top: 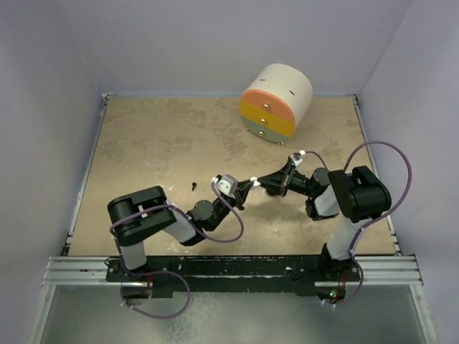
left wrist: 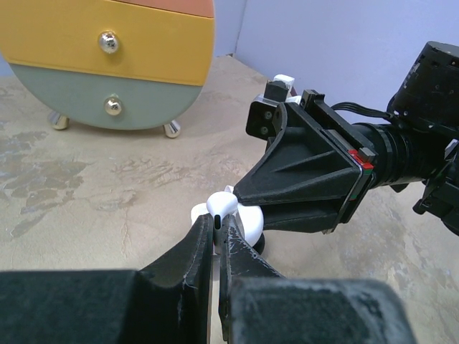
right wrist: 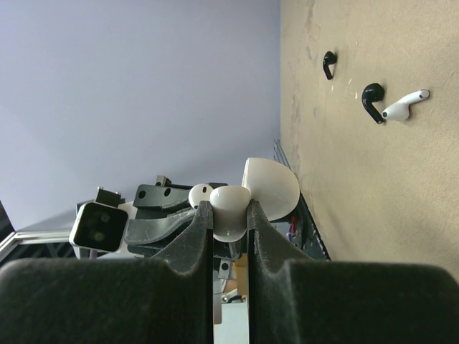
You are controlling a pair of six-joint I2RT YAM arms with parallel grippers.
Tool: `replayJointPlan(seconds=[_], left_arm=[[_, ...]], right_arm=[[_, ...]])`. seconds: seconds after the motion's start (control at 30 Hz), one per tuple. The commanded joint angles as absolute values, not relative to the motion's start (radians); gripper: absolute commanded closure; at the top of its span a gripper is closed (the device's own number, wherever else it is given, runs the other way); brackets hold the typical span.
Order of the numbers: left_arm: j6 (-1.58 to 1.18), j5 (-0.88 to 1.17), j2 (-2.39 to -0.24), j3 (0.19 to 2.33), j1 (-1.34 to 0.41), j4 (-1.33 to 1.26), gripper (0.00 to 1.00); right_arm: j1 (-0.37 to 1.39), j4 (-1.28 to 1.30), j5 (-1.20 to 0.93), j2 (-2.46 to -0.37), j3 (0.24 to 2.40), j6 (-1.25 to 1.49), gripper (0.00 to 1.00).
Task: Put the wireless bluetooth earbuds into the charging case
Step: Place the earbud in the charging case.
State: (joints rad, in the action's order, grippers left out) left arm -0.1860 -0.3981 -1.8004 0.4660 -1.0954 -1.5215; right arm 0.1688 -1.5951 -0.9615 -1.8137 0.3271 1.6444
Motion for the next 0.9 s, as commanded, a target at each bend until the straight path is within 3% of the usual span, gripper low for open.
replayJointPlan(seconds=[0.0, 0.87], left_arm=[[-0.163, -0.407, -1.808, 0.495, -1.1, -1.723, 1.0], [-0.138, -0.416, -1.825, 0.511, -1.101, -1.723, 1.0]], right_arm=[[0.164, -2.387, -0.985, -1.781, 0.325, 1.622, 1.0], [0.164, -2.387, -1.001, -1.741, 0.306, 1.624, 1.0]])
